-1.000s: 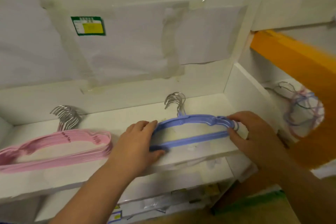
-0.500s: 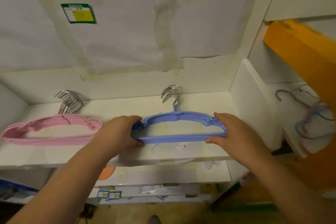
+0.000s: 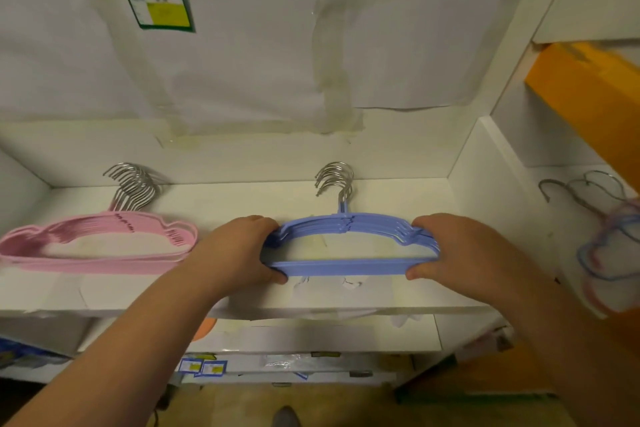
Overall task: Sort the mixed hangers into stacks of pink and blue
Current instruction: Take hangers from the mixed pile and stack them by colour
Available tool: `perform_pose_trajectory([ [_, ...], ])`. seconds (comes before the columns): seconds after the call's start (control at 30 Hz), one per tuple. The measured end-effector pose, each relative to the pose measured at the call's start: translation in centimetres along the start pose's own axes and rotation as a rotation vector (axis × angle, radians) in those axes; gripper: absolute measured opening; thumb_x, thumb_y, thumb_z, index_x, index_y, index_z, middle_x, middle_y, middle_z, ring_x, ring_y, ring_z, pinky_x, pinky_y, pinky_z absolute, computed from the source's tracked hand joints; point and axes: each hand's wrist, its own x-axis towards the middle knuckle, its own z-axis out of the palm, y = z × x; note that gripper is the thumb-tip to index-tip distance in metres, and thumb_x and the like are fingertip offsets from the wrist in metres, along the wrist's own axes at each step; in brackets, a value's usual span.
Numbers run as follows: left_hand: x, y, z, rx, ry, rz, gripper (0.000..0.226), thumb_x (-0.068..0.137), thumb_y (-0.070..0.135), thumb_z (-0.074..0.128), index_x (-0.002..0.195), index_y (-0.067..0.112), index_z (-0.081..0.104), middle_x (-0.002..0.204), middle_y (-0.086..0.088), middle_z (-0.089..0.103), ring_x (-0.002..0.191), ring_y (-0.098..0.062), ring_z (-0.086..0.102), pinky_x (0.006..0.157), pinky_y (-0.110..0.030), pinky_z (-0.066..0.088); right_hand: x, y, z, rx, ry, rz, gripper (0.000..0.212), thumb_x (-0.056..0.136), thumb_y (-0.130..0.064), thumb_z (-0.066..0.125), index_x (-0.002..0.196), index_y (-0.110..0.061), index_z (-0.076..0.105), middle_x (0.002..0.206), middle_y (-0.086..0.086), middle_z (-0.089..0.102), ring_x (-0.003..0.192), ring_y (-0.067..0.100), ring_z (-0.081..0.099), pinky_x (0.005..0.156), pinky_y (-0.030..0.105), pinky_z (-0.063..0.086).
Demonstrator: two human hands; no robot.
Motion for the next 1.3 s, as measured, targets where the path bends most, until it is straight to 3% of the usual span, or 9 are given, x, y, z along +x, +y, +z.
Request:
perform_pose_trajectory([
  [0.3,1.1,-1.3,-0.5,-0.039,-0.050,0.061,0.073,0.051,0.072,0.075,0.104,0.025,0.057,0.090,0.009,0.055,0.080,-0.014,0.053,0.073,-0.034,0.047,0.0,-0.2,-1.0,0.013,-0.049,-0.015,0.087,0.065,-0.056,0.080,0.140,-0.035,0.042,0.139,-0.012,0.050,0.121,0.011,0.049,0.092,0.023,0.036],
  [0.43,0.5,-1.0,0.0,-0.041,0.024,0.078,0.074,0.059,0.072,0.072,0.117,0.031,0.053,0.108,0.011,0.059,0.089,-0.012,0.053,0.070,-0.029,0.039,-0.4,-0.2,-1.0,-0.040,-0.017,-0.045,0.073,0.072,-0.061,0.073,0.134,-0.035,0.046,0.133,-0.013,0.052,0.118,0.011,0.050,0.094,0.025,0.038],
  [0.53,0.2,-0.5,0.2,-0.057,0.075,0.059,0.072,0.063,0.066,0.073,0.122,0.032,0.052,0.112,0.012,0.059,0.093,-0.012,0.053,0.067,-0.028,0.030,-0.3,-0.1,-0.7,-0.014,-0.027,-0.026,0.081,0.067,-0.063,0.075,0.136,-0.035,0.046,0.136,-0.014,0.051,0.120,0.011,0.050,0.097,0.026,0.037],
  [0.67,0.3,-0.4,0.2,-0.079,0.053,0.022,0.076,0.061,0.063,0.077,0.124,0.028,0.051,0.114,0.009,0.057,0.100,-0.014,0.054,0.069,-0.028,0.032,0.4,-0.2,-0.5,-0.023,-0.029,-0.033,0.087,0.062,-0.057,0.081,0.138,-0.033,0.047,0.135,-0.013,0.053,0.120,0.011,0.050,0.097,0.027,0.039],
  [0.77,0.4,-0.3,0.2,-0.063,0.030,0.024,0.071,0.062,0.057,0.079,0.121,0.027,0.050,0.115,0.008,0.056,0.093,-0.014,0.051,0.070,-0.029,0.034,0.8,-0.2,-0.6,-0.073,-0.031,-0.074,0.083,0.065,-0.057,0.079,0.138,-0.034,0.047,0.135,-0.014,0.053,0.120,0.010,0.050,0.096,0.025,0.038],
  [0.97,0.3,0.0,0.0,-0.030,0.043,0.066,0.064,0.068,0.054,0.075,0.121,0.031,0.047,0.109,0.010,0.060,0.097,-0.017,0.056,0.077,-0.031,0.045,1.1,0.1,-0.1,-0.089,-0.010,-0.115,0.069,0.072,-0.050,0.074,0.133,-0.033,0.049,0.126,-0.014,0.056,0.111,0.010,0.053,0.086,0.021,0.038],
  [1.1,0.4,-0.8,0.1,-0.016,0.005,0.102,0.061,0.069,0.050,0.071,0.119,0.032,0.041,0.110,0.009,0.055,0.100,-0.016,0.053,0.079,-0.032,0.045,1.3,0.3,0.3,-0.072,-0.072,-0.068,0.071,0.073,-0.045,0.076,0.135,-0.028,0.046,0.126,-0.009,0.053,0.111,0.013,0.052,0.089,0.025,0.041],
  [1.3,-0.2,-1.0,0.4,0.120,0.099,0.107,0.047,0.072,0.056,0.064,0.109,0.033,0.049,0.104,0.009,0.060,0.095,-0.017,0.057,0.068,-0.029,0.036,1.1,0.4,0.4,-0.089,-0.021,-0.086,0.069,0.072,-0.046,0.076,0.134,-0.032,0.049,0.126,-0.011,0.056,0.111,0.012,0.053,0.090,0.024,0.041],
])
